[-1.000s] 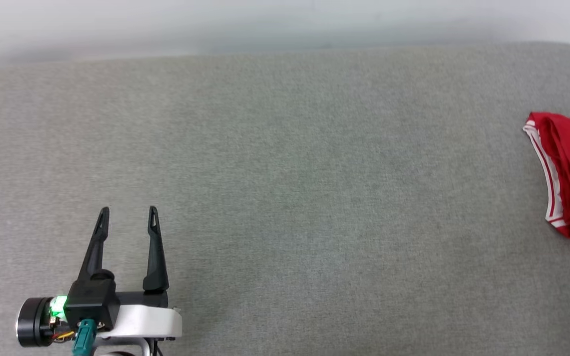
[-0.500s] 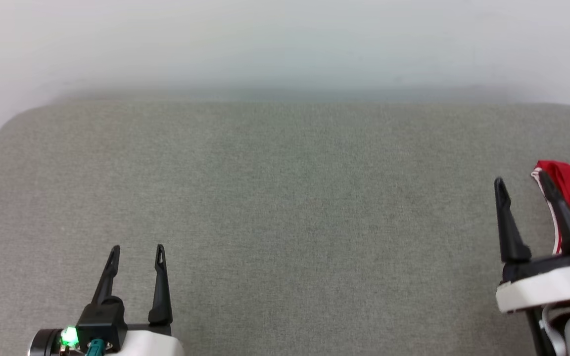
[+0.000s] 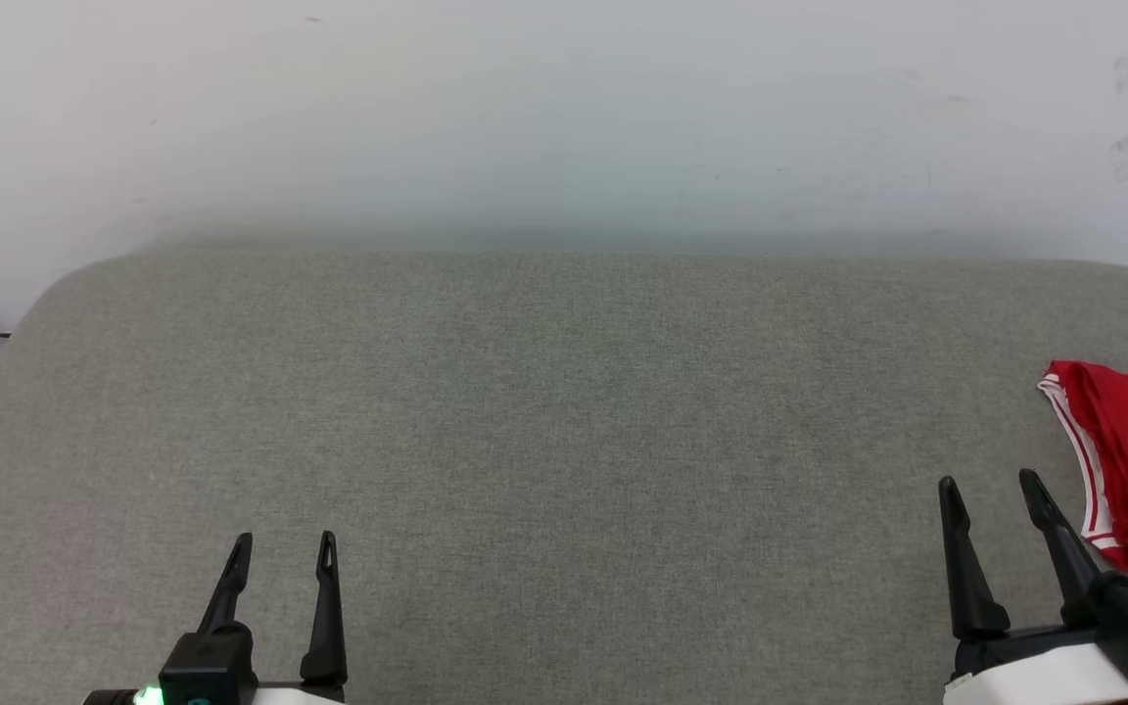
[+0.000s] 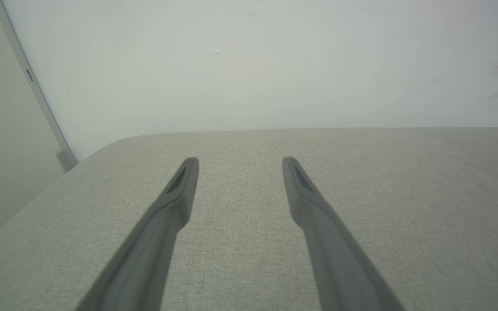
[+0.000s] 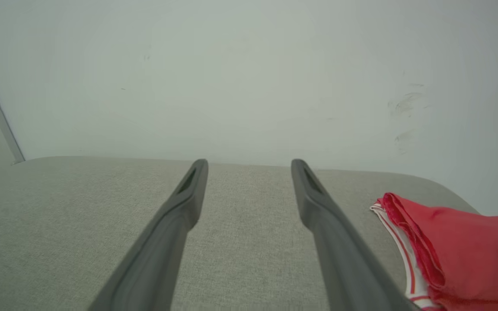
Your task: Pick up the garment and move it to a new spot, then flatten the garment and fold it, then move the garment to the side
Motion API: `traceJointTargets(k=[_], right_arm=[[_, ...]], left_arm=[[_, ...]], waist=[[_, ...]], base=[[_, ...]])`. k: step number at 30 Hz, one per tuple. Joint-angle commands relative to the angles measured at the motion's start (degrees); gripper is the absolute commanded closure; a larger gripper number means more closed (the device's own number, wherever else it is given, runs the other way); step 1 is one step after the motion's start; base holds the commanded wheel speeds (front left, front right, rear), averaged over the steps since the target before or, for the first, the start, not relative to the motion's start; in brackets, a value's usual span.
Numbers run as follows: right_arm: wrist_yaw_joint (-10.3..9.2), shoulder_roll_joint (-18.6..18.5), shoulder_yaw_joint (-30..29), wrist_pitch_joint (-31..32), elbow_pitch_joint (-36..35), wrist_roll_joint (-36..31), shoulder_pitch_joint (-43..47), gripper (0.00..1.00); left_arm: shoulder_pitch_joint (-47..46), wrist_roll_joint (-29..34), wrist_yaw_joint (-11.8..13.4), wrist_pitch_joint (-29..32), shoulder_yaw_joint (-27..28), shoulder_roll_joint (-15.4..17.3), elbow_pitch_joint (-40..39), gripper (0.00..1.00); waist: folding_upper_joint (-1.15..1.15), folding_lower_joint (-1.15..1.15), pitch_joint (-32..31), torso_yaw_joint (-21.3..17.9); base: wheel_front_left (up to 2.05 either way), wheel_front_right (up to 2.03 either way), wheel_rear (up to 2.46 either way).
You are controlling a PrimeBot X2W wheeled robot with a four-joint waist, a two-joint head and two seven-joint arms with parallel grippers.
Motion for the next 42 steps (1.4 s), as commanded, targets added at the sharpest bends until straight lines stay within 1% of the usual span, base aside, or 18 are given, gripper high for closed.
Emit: traceJointTargets(k=[1,13,14,18,32,40,42], right_arm=[[-0.10,0.60,-0.16,-0.33,-0.39,-0.38,1.04,0.00],[-0.10,1.86,-0.46,-0.60,-0.16,-0.99,2.63,0.00],[0.00,1.57,-0.37,-0.34,-0.16,-0.99,2.06,1.00],[0.01,1.58,-0.14,-0.12,1.83,-0.66,2.45,1.00],[0.00,1.24,-0.25,3.38,3.75,15.95,0.02,1.00],[-0.01,1.10,-0.37,5.19,4.76,24.19,-1.23,1.00],[-0.01,1.09,-0.39,5.42,4.87,25.17,-1.40,1.00]], left_arm=[[0.64,-0.33,-0.39,-0.25,0.13,0.02,0.24,0.00],[0.63,-0.86,-2.16,-0.25,1.23,-0.41,1.26,0.00],[0.17,-0.63,-2.04,0.01,1.11,-0.45,1.22,1.00],[0.61,-0.94,-2.13,0.40,0.89,-0.73,3.41,1.00],[-2.15,-17.24,-3.71,4.43,2.41,-1.08,4.99,1.00],[-3.44,-25.46,-4.53,6.35,3.07,-1.25,5.65,1.00],[-3.62,-26.44,-4.63,6.58,3.15,-1.27,5.73,1.00]], waist=[[0.00,0.01,-0.13,-0.01],[0.00,0.01,-0.41,-0.25],[0.00,0.01,-0.42,-0.25],[0.00,0.01,-0.41,-0.26],[0.00,0.01,-0.24,-0.36],[0.00,0.01,-0.14,-0.42],[0.00,0.01,-0.13,-0.43]], base=[[0.00,0.00,0.00],[0.00,0.00,0.00],[0.00,0.00,0.00],[0.00,0.00,0.00],[0.00,0.00,0.00],[0.00,0.00,0.00],[0.00,0.00,0.00]])
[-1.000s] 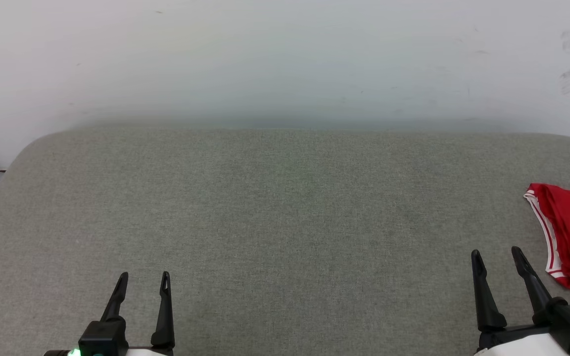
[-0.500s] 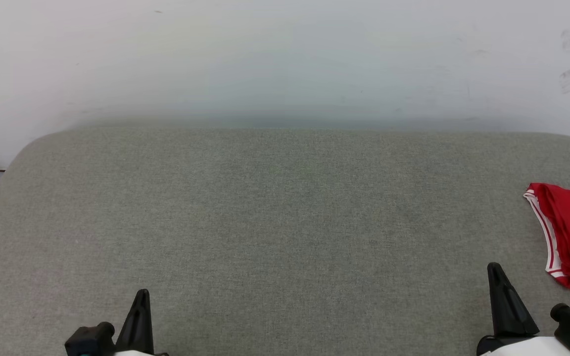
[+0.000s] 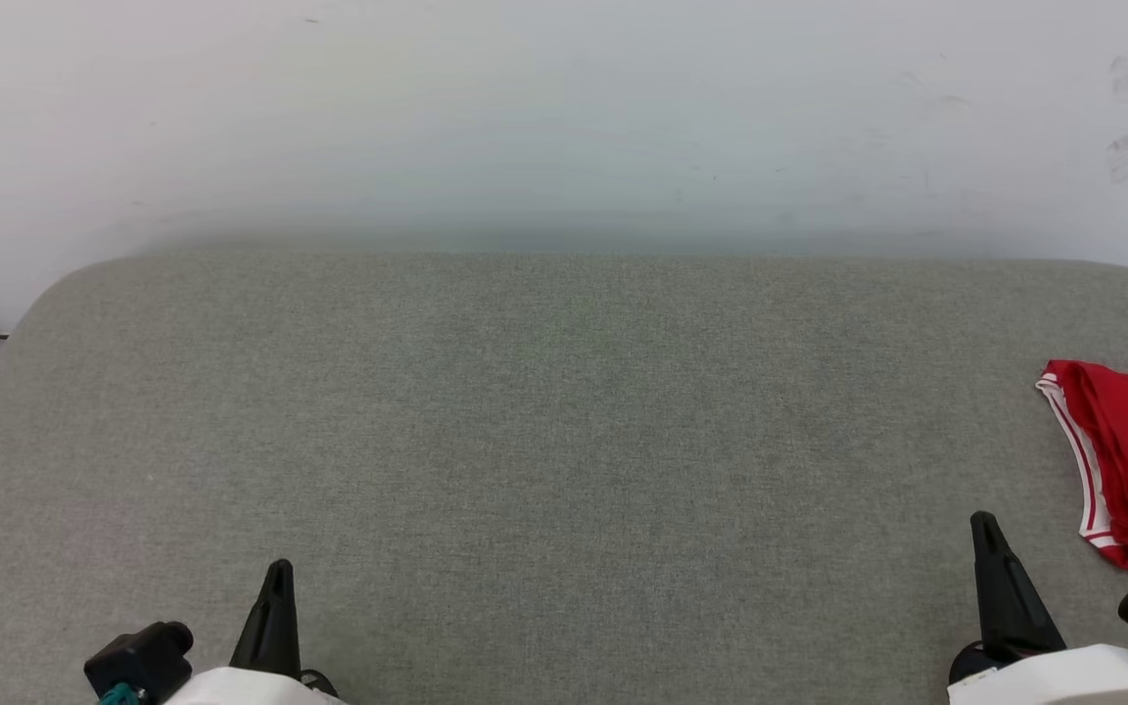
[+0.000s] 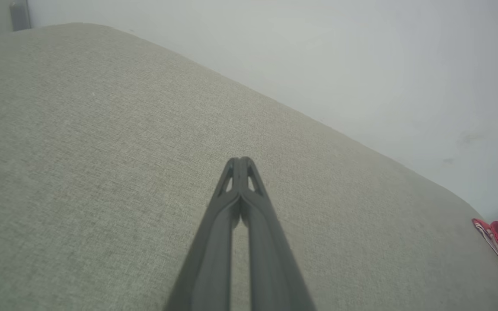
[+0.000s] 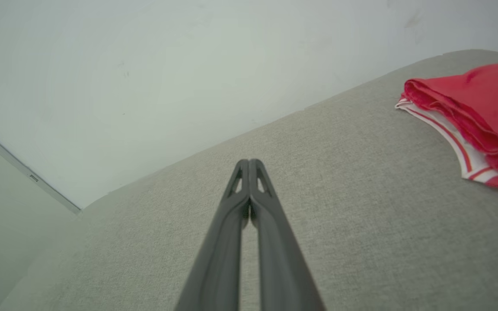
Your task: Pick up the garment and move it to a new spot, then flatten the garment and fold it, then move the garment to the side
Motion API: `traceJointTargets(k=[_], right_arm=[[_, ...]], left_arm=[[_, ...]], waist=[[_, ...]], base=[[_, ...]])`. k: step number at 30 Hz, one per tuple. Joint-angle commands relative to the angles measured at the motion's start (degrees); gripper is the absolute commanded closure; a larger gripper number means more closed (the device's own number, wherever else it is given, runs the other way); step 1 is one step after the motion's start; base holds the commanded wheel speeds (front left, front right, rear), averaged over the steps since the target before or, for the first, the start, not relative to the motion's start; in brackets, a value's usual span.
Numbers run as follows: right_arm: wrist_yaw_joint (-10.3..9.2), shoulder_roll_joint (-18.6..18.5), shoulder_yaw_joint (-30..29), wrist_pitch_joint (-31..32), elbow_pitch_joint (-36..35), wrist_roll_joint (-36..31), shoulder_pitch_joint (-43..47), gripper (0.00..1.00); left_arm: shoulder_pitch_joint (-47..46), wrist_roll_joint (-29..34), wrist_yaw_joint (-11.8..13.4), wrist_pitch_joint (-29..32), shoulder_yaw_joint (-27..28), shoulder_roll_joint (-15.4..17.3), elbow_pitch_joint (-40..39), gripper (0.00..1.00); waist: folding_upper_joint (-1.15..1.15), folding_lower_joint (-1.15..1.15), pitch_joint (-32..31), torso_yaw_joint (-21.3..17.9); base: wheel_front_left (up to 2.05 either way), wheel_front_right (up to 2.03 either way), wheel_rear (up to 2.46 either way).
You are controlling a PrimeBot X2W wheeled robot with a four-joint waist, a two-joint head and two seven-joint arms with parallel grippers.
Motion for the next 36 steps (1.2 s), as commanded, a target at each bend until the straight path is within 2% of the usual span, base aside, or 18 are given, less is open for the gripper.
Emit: traceJointTargets(k=[1,16,36], right_arm=[[-0.02,-0.41,-0.16,0.35,-0.52,2.06,-2.12,1.00],[-0.03,-0.54,-0.47,3.37,1.10,15.21,-4.09,1.00],[-0.03,-0.55,-0.96,6.86,2.92,29.79,-6.29,1.00]], left_arm=[[-1.84,-1.95,-0.48,0.40,0.50,-0.01,-0.58,1.00],[-4.03,-15.16,-1.78,3.56,1.60,-0.25,0.63,1.00],[-6.39,-29.86,-3.24,7.16,2.88,-0.57,2.00,1.00]], waist=[[0.00,0.00,0.01,0.00],[0.00,0.00,0.20,-0.11],[0.00,0.00,0.45,-0.26]], base=[[0.00,0.00,0.00],[0.00,0.00,0.00],[0.00,0.00,0.00]])
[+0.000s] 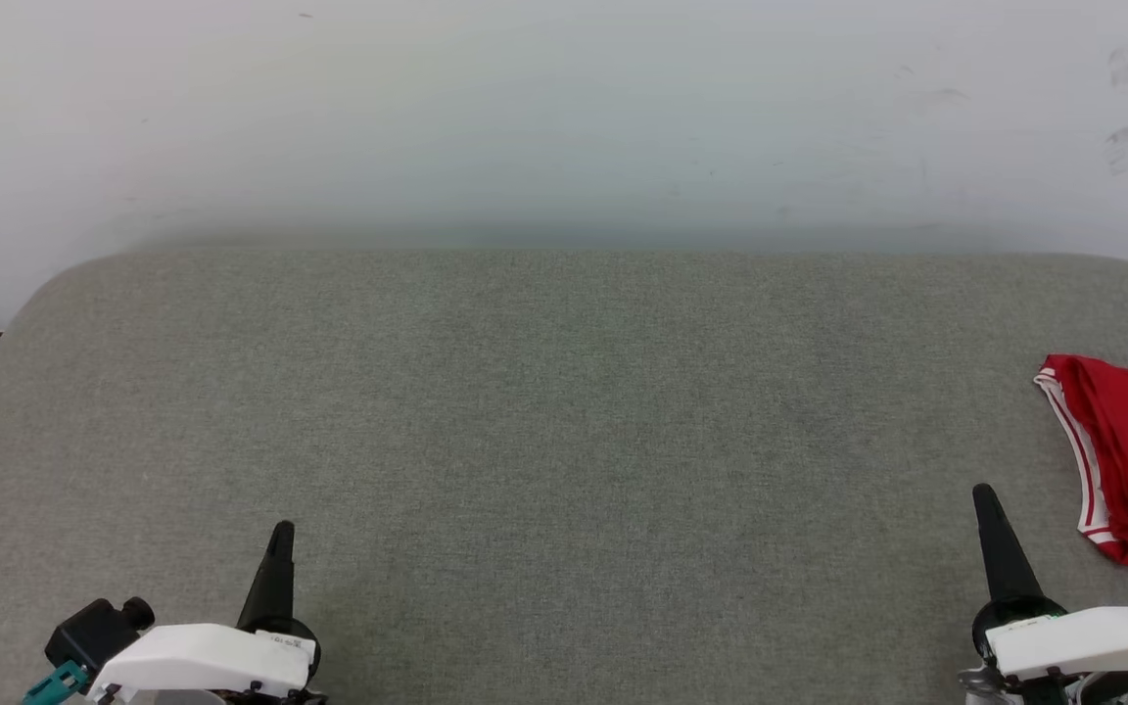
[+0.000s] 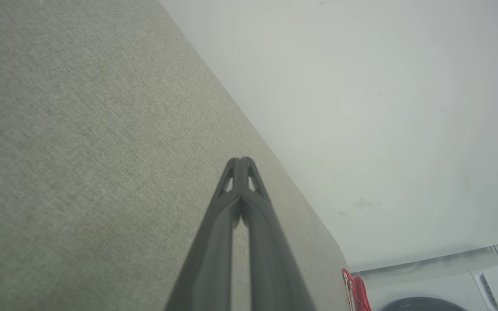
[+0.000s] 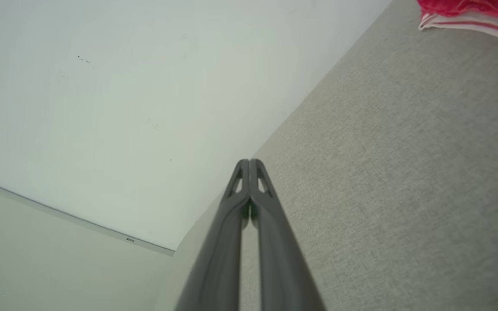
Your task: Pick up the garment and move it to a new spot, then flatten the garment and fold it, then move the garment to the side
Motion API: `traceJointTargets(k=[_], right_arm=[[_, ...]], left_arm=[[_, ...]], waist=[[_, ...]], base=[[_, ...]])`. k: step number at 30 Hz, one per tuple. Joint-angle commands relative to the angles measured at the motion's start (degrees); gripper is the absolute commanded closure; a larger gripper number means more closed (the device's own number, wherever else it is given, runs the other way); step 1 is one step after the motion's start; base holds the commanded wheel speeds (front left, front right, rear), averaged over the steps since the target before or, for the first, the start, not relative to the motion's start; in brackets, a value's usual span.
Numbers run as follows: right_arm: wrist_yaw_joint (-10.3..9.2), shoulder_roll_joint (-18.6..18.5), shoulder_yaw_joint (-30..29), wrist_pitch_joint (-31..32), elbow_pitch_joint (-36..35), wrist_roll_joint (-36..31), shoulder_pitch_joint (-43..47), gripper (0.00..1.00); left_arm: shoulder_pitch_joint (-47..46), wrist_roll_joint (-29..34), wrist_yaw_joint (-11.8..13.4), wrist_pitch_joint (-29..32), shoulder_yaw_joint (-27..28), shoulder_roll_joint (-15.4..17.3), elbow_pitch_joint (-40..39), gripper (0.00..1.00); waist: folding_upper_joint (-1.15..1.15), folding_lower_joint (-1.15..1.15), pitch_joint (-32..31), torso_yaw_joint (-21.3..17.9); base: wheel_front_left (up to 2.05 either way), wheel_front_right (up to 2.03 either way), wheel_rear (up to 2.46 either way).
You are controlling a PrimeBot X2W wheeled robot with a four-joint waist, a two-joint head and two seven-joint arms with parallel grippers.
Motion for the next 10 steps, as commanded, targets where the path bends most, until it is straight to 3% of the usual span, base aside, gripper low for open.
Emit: traceJointTargets(k=[1,10], right_arm=[[0.00,-0.43,-0.14,0.34,-0.24,1.74,-1.76,1.00],[-0.01,-0.39,-0.38,1.71,0.47,7.33,-2.53,1.00]], left_arm=[[-1.35,-1.59,-0.44,0.41,0.24,0.12,-0.29,1.00],[-2.34,-7.33,-1.03,1.79,0.77,0.00,0.25,1.00]], waist=[[0.00,0.00,0.02,-0.01],[0.00,0.00,0.13,-0.08]], base=[[0.00,0.00,0.00],[0.00,0.00,0.00]])
